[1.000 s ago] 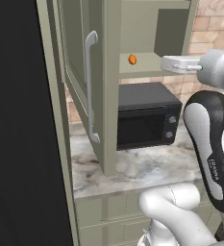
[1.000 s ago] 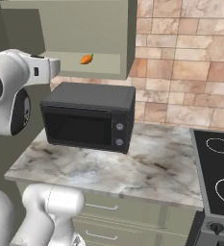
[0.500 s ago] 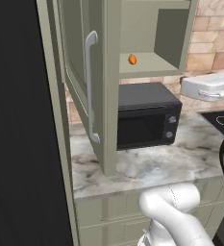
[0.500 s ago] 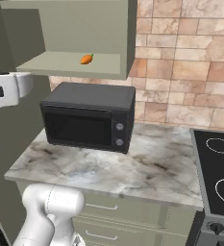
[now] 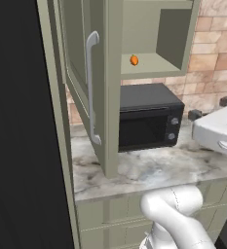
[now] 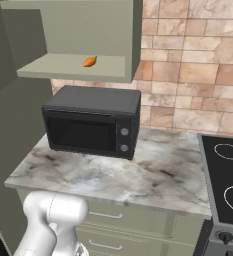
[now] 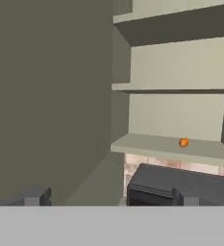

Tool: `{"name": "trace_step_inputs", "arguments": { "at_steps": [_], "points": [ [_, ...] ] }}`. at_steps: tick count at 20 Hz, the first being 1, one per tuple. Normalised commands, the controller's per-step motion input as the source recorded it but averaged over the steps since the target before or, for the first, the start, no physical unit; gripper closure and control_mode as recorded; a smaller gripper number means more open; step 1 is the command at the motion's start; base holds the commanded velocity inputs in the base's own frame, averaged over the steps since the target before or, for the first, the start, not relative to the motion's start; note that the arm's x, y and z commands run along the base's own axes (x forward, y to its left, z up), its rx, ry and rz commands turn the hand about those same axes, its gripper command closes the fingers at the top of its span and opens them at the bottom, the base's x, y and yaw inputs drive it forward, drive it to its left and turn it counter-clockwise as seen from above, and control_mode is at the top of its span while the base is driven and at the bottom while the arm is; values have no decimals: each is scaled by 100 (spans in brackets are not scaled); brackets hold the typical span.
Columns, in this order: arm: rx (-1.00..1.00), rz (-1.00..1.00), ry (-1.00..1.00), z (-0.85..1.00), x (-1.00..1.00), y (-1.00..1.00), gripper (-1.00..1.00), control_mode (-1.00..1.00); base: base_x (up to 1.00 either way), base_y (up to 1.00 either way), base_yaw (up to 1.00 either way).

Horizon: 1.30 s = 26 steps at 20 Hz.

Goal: Pick the carrot from the counter and place it in the cabinet. Then close the cabinet.

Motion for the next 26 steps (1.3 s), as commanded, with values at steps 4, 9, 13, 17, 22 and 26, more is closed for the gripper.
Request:
{"name": "trace_step_inputs", "arguments": {
  "at_steps": [4, 9, 13, 17, 22, 26],
  "points": [
    [-10, 0, -11, -3, -70, 49, -100, -100, 0, 0, 0],
    [-10, 0, -13, 0, -62, 41, -100, -100, 0, 0, 0],
    [-10, 0, -15, 0, -33, 34, -100, -100, 0, 0, 0],
    [-11, 0, -13, -3, -13, 29, -100, -100, 0, 0, 0],
    [-17, 0, -11, -31, -1, 35, -100, -100, 0, 0, 0],
    [-25, 0, -13, -35, 0, 37, -100, -100, 0, 0, 0]
  ]
}}
